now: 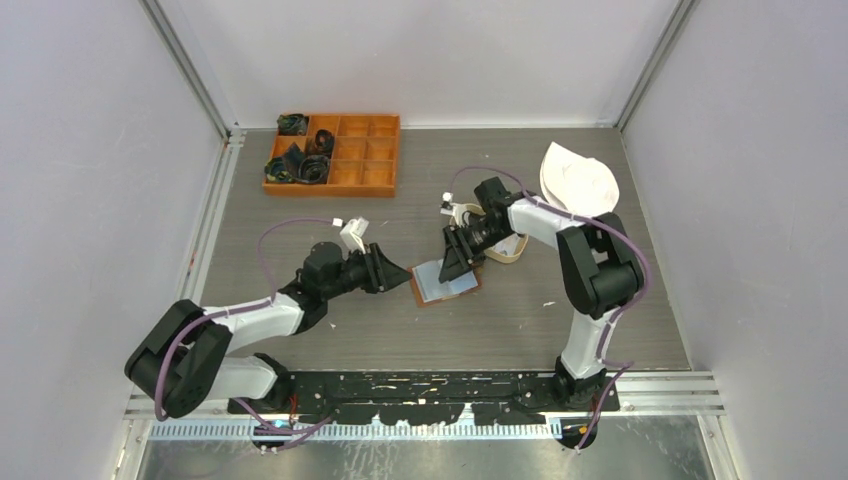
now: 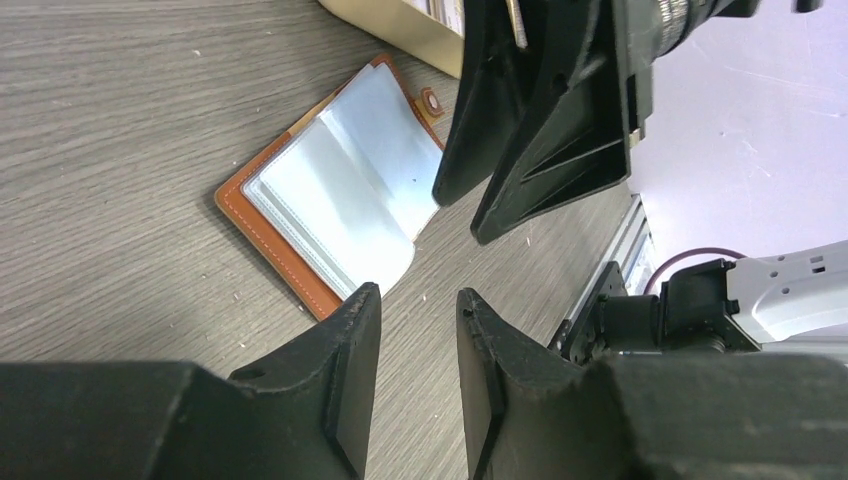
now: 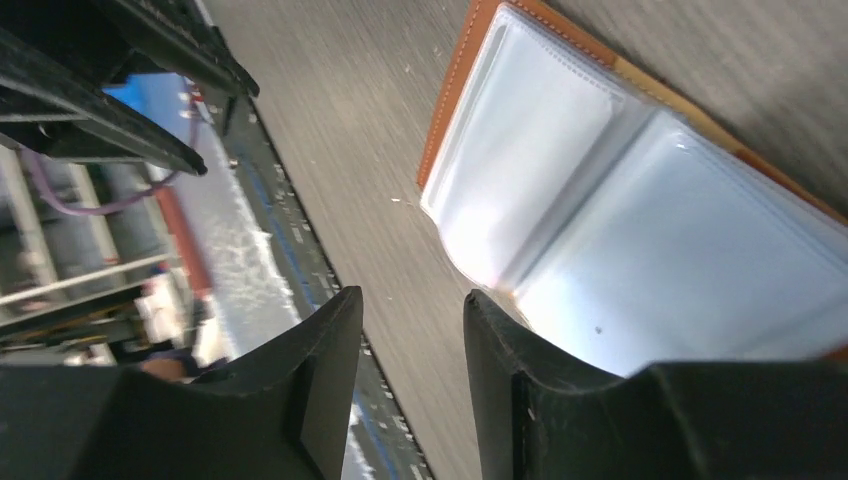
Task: Put the credit cards into the card holder
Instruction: Insert the credit card into the card holder.
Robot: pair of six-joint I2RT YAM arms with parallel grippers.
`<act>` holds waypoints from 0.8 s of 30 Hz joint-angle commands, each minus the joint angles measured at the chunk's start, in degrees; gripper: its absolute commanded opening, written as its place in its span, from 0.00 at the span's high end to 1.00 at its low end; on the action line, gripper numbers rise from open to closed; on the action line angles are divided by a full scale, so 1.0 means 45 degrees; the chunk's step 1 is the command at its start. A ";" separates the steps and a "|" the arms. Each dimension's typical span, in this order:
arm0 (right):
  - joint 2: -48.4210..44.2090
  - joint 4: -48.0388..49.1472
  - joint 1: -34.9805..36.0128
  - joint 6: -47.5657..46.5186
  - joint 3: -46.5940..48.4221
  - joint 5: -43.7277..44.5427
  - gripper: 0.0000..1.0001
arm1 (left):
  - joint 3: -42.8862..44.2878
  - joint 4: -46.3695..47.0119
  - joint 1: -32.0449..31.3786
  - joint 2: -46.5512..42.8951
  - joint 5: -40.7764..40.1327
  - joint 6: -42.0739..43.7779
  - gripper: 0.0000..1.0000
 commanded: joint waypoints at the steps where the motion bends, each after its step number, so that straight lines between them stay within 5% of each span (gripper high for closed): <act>1: -0.2091 -0.0500 0.0160 -0.1764 0.0262 0.1860 0.53 | -0.0063 -0.0161 -0.0004 -0.0549 -0.0165 0.0470 0.65; 5: -0.3864 0.0175 0.1277 -0.3959 -0.0725 0.4807 0.51 | -0.0188 -0.0099 -0.0009 -0.0618 -0.0212 0.0441 0.66; 10: -0.5669 0.2317 0.2544 -0.6273 -0.2842 0.6447 0.36 | -0.0231 -0.0171 -0.0007 -0.0666 -0.0243 0.0499 0.66; 24: -0.4931 0.5132 0.4890 -0.7831 -0.4132 1.0211 0.23 | -0.0502 0.0505 0.0002 0.0076 -0.0310 0.0236 0.66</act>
